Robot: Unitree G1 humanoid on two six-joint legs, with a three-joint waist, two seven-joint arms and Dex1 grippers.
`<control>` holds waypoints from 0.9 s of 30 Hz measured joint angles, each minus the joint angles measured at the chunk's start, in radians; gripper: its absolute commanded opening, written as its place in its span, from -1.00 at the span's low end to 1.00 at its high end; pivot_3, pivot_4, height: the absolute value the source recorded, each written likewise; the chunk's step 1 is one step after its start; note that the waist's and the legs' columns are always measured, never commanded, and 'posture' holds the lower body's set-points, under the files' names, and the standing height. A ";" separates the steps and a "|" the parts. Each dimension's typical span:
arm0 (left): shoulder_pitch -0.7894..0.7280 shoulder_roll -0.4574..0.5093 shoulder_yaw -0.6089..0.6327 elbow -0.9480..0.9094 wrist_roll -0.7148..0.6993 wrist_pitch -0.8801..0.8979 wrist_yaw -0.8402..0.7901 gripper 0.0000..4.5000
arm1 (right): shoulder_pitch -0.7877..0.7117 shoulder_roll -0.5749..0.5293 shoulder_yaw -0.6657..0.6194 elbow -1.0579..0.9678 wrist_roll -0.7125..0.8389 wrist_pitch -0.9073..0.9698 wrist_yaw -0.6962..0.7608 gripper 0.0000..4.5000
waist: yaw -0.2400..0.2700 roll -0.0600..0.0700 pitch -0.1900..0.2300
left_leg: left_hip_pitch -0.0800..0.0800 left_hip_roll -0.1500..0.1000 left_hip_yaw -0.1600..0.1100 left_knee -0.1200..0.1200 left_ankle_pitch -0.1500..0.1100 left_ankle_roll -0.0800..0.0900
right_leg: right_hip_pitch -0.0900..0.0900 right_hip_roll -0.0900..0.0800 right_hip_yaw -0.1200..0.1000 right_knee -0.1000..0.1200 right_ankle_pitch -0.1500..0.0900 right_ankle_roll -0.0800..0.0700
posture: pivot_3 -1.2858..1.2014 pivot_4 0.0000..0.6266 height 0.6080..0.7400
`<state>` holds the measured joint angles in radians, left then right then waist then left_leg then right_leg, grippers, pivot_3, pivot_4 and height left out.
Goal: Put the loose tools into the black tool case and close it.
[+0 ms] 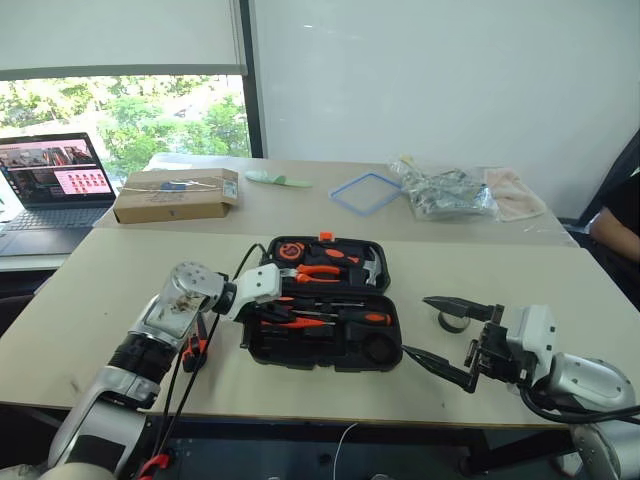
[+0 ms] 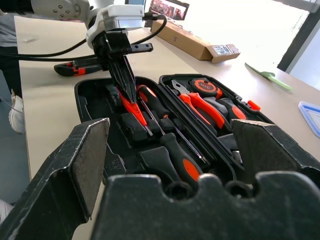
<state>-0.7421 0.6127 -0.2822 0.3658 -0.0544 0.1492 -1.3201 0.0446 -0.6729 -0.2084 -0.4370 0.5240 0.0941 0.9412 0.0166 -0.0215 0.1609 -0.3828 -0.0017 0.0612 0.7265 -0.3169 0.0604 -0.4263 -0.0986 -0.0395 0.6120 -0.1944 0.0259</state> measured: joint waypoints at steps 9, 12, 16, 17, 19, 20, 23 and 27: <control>-0.006 -0.015 -0.006 0.023 0.014 -0.046 -0.005 -0.98 | 0.002 0.000 0.001 0.000 -0.001 0.000 -0.002 1.00 | -0.003 0.000 0.000 | 0.001 0.000 0.000 0.000 0.000 0.000 | 0.001 0.000 0.000 0.000 0.000 0.000 | 0.03 -0.52 1.00; -0.006 -0.014 -0.012 0.015 0.018 -0.042 -0.007 -0.98 | 0.004 0.001 0.001 0.000 -0.002 0.000 -0.003 1.00 | -0.003 0.000 0.000 | 0.002 0.000 0.000 0.000 0.000 0.000 | 0.001 0.000 0.000 0.000 0.000 0.000 | 0.03 -0.52 1.00; 0.017 -0.018 0.006 -0.004 0.013 -0.045 0.021 -0.98 | 0.003 0.015 0.001 0.004 -0.003 0.000 -0.008 1.00 | -0.004 0.000 0.000 | 0.003 0.000 0.000 0.000 0.000 0.000 | 0.002 0.000 0.001 0.000 0.000 0.000 | 0.03 -0.52 1.00; 0.039 -0.022 0.033 -0.003 0.000 -0.057 0.043 -0.98 | 0.003 0.021 0.001 0.010 -0.003 -0.001 -0.010 1.00 | -0.004 0.000 0.000 | 0.002 0.000 0.000 0.000 0.000 0.000 | 0.001 0.000 0.001 0.000 0.000 0.000 | 0.03 -0.52 1.00; 0.106 -0.028 0.127 -0.011 -0.064 -0.101 0.090 -0.76 | 0.003 0.029 -0.001 0.025 -0.003 -0.005 -0.012 1.00 | -0.011 0.000 0.000 | 0.002 0.001 0.000 0.000 0.000 0.000 | -0.001 0.000 0.002 0.000 0.000 0.000 | 0.03 -0.52 1.00; 0.134 -0.024 0.169 -0.018 -0.084 -0.116 0.108 -0.66 | 0.004 0.031 -0.002 0.033 -0.003 -0.007 -0.011 1.00 | -0.013 0.000 0.000 | 0.002 0.001 0.000 0.000 0.000 -0.001 | -0.001 0.000 0.002 0.001 0.000 -0.001 | 0.03 -0.52 1.00; 0.271 0.033 0.333 -0.109 -0.201 -0.125 0.117 -0.15 | 0.010 0.032 -0.002 0.057 -0.009 -0.031 0.008 1.00 | -0.018 0.000 0.000 | 0.000 0.002 0.000 -0.001 0.004 -0.007 | -0.003 0.000 0.001 0.000 0.000 -0.001 | 0.03 -0.52 1.00; 0.509 0.113 0.545 -0.233 -0.306 -0.117 0.137 0.46 | 0.011 0.038 0.001 0.084 -0.012 -0.075 0.041 1.00 | -0.019 0.001 0.000 | 0.002 0.001 0.001 -0.004 0.004 -0.007 | -0.002 -0.004 0.001 0.000 0.000 -0.001 | 0.03 -0.52 1.00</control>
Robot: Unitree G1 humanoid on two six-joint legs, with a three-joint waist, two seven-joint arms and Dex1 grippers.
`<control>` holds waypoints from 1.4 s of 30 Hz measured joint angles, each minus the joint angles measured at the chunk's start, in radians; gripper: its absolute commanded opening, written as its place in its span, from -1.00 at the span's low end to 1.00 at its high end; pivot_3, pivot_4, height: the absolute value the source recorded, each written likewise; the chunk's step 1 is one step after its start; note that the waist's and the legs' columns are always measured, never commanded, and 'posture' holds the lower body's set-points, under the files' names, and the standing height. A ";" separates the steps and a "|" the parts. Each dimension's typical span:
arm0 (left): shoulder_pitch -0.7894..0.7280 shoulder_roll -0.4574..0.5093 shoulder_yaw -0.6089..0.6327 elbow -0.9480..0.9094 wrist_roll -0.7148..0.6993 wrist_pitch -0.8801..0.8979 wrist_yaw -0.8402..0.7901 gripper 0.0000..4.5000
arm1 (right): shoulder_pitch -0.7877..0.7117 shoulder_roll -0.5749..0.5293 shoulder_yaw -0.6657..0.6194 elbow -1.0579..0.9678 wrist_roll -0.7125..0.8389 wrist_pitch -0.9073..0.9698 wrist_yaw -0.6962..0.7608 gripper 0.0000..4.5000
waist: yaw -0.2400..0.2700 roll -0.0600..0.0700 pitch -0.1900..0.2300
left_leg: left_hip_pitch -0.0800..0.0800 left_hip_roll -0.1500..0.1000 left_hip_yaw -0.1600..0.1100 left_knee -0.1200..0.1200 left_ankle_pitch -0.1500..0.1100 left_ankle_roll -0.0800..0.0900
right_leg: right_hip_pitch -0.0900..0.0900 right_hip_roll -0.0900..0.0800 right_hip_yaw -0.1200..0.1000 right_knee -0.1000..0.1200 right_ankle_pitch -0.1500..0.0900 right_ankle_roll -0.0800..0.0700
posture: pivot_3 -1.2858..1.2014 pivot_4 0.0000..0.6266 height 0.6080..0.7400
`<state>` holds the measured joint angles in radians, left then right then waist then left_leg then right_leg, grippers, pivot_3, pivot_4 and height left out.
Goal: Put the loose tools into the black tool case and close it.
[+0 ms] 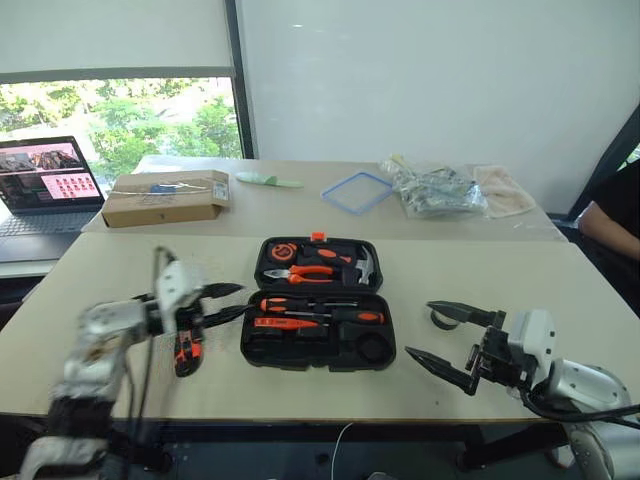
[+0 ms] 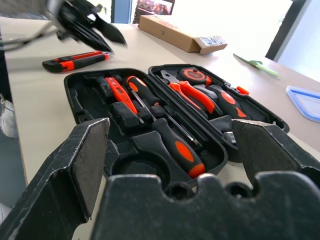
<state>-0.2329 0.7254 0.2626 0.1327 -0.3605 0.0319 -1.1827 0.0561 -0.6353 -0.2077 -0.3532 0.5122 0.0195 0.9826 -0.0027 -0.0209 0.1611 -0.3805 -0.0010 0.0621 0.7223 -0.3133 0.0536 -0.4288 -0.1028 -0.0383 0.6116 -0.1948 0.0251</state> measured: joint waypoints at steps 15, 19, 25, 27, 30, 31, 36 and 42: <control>0.575 -0.085 0.453 -0.351 -0.234 0.391 0.400 0.98 | -0.069 0.011 0.050 0.040 -0.016 -0.041 0.077 1.00 | 0.043 -0.002 0.000 | 0.011 -0.001 -0.002 -0.005 -0.004 0.002 | 0.007 -0.007 -0.004 -0.001 -0.001 -0.001 | 0.03 -0.52 1.00; 0.459 -0.053 0.377 -0.490 -0.295 0.650 0.590 0.98 | -0.090 -0.002 0.050 0.050 -0.015 -0.040 0.097 1.00 | 0.037 -0.002 0.000 | 0.011 -0.002 -0.001 -0.006 -0.002 0.000 | 0.008 -0.004 -0.002 0.001 0.000 -0.001 | 0.03 -0.52 1.00; 0.179 -0.115 0.149 -0.570 -0.325 1.119 0.965 0.98 | -0.103 -0.002 0.074 0.059 -0.014 -0.035 0.107 1.00 | 0.009 -0.002 0.000 | 0.011 -0.002 -0.001 -0.010 0.003 -0.009 | 0.006 0.002 0.000 0.001 0.000 -0.002 | 0.03 -0.52 1.00; 0.126 -0.129 0.117 -0.564 -0.300 1.147 1.012 0.98 | -0.105 -0.002 0.080 0.058 -0.014 -0.034 0.107 1.00 | 0.011 -0.002 0.000 | 0.011 -0.002 -0.001 -0.010 0.003 -0.009 | 0.006 0.002 0.000 0.000 -0.001 -0.003 | 0.03 -0.52 1.00; 0.077 -0.159 0.097 -0.549 -0.269 1.188 1.061 0.61 | -0.102 -0.002 0.080 0.057 -0.014 -0.034 0.106 1.00 | 0.013 -0.002 0.000 | 0.011 -0.002 -0.001 -0.010 0.003 -0.009 | 0.006 0.001 0.001 0.000 -0.001 -0.003 | 0.03 -0.52 1.00; 0.071 -0.164 0.094 -0.547 -0.262 1.195 1.072 0.43 | -0.102 -0.002 0.080 0.057 -0.014 -0.034 0.105 1.00 | 0.014 -0.002 0.000 | 0.011 -0.002 -0.001 -0.010 0.003 -0.009 | 0.006 0.001 0.001 0.000 -0.001 -0.003 | 0.03 -0.52 1.00; 0.058 -0.182 0.090 -0.547 -0.231 1.215 1.084 -0.25 | -0.096 -0.002 0.078 0.055 -0.014 -0.034 0.098 1.00 | 0.016 -0.001 0.000 | 0.012 -0.002 -0.001 -0.010 0.003 -0.009 | 0.007 -0.001 0.001 0.000 -0.001 -0.003 | 0.03 -0.52 1.00; 0.078 -0.179 0.148 -0.489 -0.251 1.131 0.958 -0.25 | -0.083 -0.006 0.072 0.049 -0.014 -0.033 0.085 1.00 | 0.015 0.000 -0.001 | 0.011 -0.002 -0.001 -0.010 0.003 -0.010 | 0.005 -0.001 0.000 0.001 -0.001 -0.004 | 0.03 -0.52 1.00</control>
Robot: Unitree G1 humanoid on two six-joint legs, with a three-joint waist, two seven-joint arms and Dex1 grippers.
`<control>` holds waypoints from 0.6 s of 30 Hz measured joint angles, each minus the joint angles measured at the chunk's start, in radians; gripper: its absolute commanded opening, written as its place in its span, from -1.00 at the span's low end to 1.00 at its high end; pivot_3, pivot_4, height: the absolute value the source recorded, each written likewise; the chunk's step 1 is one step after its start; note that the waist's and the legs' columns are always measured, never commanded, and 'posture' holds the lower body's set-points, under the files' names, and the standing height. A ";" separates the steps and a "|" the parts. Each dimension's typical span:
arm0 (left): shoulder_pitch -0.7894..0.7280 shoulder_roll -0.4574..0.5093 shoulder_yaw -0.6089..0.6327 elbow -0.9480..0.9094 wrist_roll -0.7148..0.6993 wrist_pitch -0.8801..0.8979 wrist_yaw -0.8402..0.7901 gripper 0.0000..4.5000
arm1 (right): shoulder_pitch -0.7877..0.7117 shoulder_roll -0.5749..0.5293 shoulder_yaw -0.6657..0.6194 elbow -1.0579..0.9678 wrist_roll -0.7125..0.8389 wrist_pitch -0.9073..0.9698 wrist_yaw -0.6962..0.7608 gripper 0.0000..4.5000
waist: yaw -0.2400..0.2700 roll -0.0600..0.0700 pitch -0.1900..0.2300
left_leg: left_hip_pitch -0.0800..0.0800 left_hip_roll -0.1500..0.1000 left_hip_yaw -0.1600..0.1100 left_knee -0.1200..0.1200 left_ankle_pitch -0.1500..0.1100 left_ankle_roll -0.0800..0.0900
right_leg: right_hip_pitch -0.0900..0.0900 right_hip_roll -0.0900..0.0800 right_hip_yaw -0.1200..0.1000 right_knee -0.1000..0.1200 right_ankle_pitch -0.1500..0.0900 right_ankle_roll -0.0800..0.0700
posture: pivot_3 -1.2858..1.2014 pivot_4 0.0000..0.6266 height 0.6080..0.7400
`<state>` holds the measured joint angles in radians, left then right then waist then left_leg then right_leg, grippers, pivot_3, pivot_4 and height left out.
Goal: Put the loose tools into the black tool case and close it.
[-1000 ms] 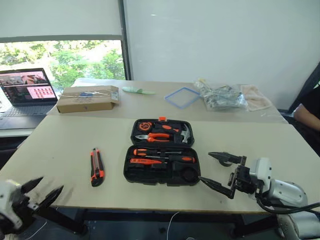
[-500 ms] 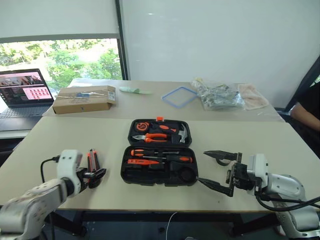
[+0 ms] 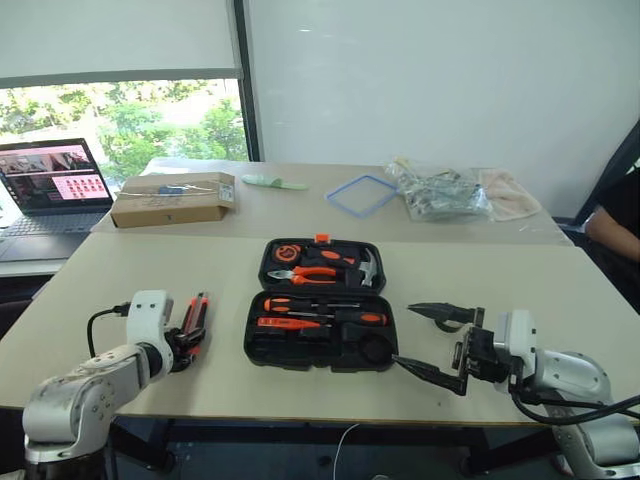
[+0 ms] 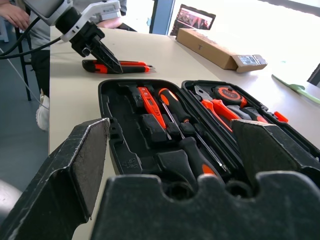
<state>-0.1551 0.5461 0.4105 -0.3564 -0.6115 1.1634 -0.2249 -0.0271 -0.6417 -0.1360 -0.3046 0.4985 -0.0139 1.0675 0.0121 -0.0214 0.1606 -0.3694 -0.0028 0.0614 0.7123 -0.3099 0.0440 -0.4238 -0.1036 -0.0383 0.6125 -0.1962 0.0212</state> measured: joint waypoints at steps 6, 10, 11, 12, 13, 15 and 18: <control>-0.010 0.215 -0.003 0.106 -0.024 -0.398 -0.567 -0.25 | 0.025 -0.009 -0.010 -0.017 0.000 0.002 -0.009 1.00 | 0.003 -0.002 0.001 | -0.002 0.000 0.001 0.000 0.000 -0.001 | -0.001 0.000 -0.002 0.000 -0.001 -0.001 | 0.03 -0.52 1.00; -0.299 0.362 -0.309 0.231 0.038 -0.620 -1.094 -0.25 | 0.056 -0.023 -0.036 -0.024 -0.002 0.006 -0.009 1.00 | 0.025 -0.001 0.001 | -0.002 -0.002 0.003 0.001 -0.001 0.002 | 0.002 0.000 -0.001 -0.002 0.000 0.001 | 0.03 -0.52 1.00; -0.341 0.359 -0.372 0.251 0.071 -0.662 -1.146 -0.25 | 0.057 -0.023 -0.037 -0.027 -0.003 0.006 -0.009 1.00 | 0.024 -0.001 0.001 | -0.001 -0.002 0.003 0.001 -0.001 0.002 | 0.002 0.000 -0.001 -0.002 0.000 0.001 | 0.03 -0.52 1.00; -0.370 0.353 -0.434 0.271 0.106 -0.706 -1.198 -0.25 | 0.058 -0.023 -0.037 -0.028 -0.003 0.006 -0.010 1.00 | 0.022 -0.001 0.001 | -0.001 -0.002 0.004 0.001 -0.001 0.003 | 0.002 0.001 0.000 -0.002 0.000 0.001 | 0.03 -0.52 1.00; -0.406 0.331 -0.511 0.308 0.149 -0.749 -1.249 -0.25 | 0.065 -0.024 -0.043 -0.029 -0.003 0.006 -0.015 1.00 | 0.017 -0.001 0.001 | -0.001 -0.002 0.004 0.002 -0.001 0.003 | 0.001 0.003 0.001 -0.002 0.000 0.002 | 0.03 -0.52 1.00; -0.456 0.286 -0.599 0.364 0.206 -0.783 -1.283 -0.25 | 0.077 -0.024 -0.051 -0.033 -0.003 0.007 -0.026 1.00 | 0.009 -0.001 0.002 | -0.004 0.000 0.004 0.002 -0.001 0.003 | 0.000 0.006 0.001 -0.001 0.000 0.001 | 0.03 -0.52 1.00; -0.570 0.205 -0.704 0.472 0.304 -0.831 -1.296 -0.25 | 0.092 -0.026 -0.056 -0.053 -0.004 0.009 -0.038 1.00 | 0.007 -0.001 0.002 | -0.008 0.000 0.002 0.003 -0.001 0.004 | -0.002 0.009 0.000 -0.001 0.000 0.001 | 0.03 -0.52 1.00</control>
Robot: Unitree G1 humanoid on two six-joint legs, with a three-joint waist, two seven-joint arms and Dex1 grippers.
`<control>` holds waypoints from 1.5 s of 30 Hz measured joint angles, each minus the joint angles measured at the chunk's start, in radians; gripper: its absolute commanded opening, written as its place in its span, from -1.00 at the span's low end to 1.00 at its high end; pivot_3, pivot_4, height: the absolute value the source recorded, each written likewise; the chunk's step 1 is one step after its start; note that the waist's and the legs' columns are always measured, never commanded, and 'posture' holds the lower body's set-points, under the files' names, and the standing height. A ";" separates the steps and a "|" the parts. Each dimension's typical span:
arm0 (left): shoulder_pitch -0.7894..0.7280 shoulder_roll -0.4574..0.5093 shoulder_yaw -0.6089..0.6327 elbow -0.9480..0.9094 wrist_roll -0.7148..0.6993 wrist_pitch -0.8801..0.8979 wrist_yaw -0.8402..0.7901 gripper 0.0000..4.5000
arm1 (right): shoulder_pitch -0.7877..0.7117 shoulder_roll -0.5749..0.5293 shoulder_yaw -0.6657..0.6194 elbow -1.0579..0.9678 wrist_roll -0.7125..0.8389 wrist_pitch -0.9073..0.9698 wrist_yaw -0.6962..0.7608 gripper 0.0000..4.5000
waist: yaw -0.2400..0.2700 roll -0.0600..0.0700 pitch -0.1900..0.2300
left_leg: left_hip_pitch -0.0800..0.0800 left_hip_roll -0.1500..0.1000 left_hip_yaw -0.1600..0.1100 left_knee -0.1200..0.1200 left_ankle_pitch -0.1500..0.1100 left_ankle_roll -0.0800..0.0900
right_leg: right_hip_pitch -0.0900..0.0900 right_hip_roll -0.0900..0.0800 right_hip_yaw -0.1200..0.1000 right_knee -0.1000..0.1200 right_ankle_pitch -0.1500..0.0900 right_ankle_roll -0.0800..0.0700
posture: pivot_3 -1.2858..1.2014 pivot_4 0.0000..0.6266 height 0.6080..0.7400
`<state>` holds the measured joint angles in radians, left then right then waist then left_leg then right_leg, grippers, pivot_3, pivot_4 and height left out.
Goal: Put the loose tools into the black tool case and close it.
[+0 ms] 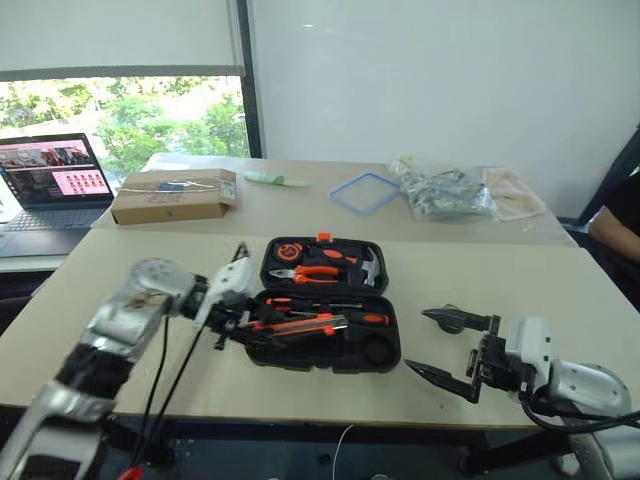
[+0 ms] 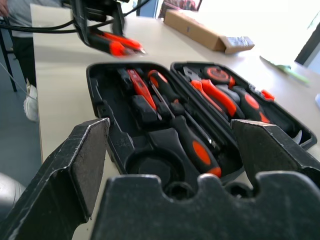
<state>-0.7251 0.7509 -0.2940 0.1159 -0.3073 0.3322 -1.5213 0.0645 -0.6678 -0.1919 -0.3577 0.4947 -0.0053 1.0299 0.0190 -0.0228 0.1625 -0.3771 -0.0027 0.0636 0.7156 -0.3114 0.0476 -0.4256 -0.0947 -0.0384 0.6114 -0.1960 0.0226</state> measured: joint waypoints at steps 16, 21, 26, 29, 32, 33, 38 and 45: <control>-0.081 -0.099 -0.137 0.213 0.245 -0.182 -0.010 -0.25 | 0.068 0.000 -0.023 -0.065 -0.001 0.001 -0.072 1.00 | -0.004 0.000 0.000 | 0.002 0.001 -0.002 0.007 -0.006 0.011 | 0.003 -0.002 0.001 0.001 -0.001 0.002 | 0.03 -0.52 1.00; -0.097 -0.129 -0.142 0.230 0.276 -0.148 0.000 -0.25 | 0.068 0.000 -0.022 -0.065 -0.003 0.001 -0.078 1.00 | 0.005 0.001 -0.001 | 0.004 0.001 -0.002 0.007 -0.006 0.011 | 0.005 -0.003 0.001 0.002 -0.001 0.002 | 0.03 -0.52 1.00; -0.086 -0.154 -0.113 0.186 0.260 -0.022 0.037 0.70 | 0.067 0.000 -0.020 -0.066 -0.003 0.001 -0.082 1.00 | 0.015 0.001 -0.001 | 0.001 0.001 -0.003 0.011 -0.007 0.012 | 0.004 -0.003 0.002 0.003 0.000 0.003 | 0.03 -0.52 1.00; -0.063 -0.154 -0.086 0.141 0.226 0.006 0.041 0.99 | 0.067 0.000 -0.019 -0.066 -0.003 0.001 -0.081 1.00 | 0.015 0.001 -0.001 | -0.001 0.001 -0.003 0.012 -0.007 0.012 | 0.002 -0.003 0.002 0.003 0.000 0.003 | 0.03 -0.52 1.00; -0.043 -0.154 -0.058 0.117 0.196 -0.014 0.049 0.99 | 0.067 0.000 -0.020 -0.066 -0.003 0.001 -0.080 1.00 | 0.013 0.001 -0.001 | -0.004 0.001 -0.003 0.012 -0.006 0.011 | -0.001 -0.002 0.002 0.002 0.000 0.003 | 0.03 -0.52 1.00; -0.041 -0.154 -0.042 0.115 0.187 -0.029 0.054 0.99 | 0.067 0.000 -0.020 -0.066 -0.003 0.001 -0.079 1.00 | 0.012 0.001 -0.001 | -0.005 0.001 -0.004 0.012 -0.006 0.010 | -0.001 -0.002 0.001 0.002 0.000 0.003 | 0.03 -0.52 1.00; -0.038 -0.153 0.041 0.116 0.147 -0.090 0.086 0.31 | 0.064 0.000 -0.019 -0.066 -0.003 0.001 -0.078 1.00 | 0.010 0.001 -0.001 | -0.006 0.001 -0.004 0.012 -0.005 0.010 | -0.001 -0.002 0.001 0.001 0.000 0.003 | 0.03 -0.52 1.00; 0.023 -0.170 0.054 0.152 0.147 -0.174 0.098 -0.84 | 0.061 0.006 -0.012 -0.064 -0.011 0.001 -0.080 1.00 | 0.008 0.001 -0.001 | -0.006 0.001 -0.004 0.012 -0.006 0.011 | 0.000 -0.002 0.001 0.001 0.000 0.004 | 0.03 -0.52 1.00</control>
<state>-0.7016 0.5812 -0.2403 0.2677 -0.1607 0.1578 -1.4233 0.1256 -0.6617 -0.2035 -0.4218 0.4835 -0.0039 0.9500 0.0267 -0.0216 0.1618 -0.3826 -0.0020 0.0600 0.7275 -0.3177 0.0584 -0.4257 -0.0969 -0.0375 0.6120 -0.1962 0.0261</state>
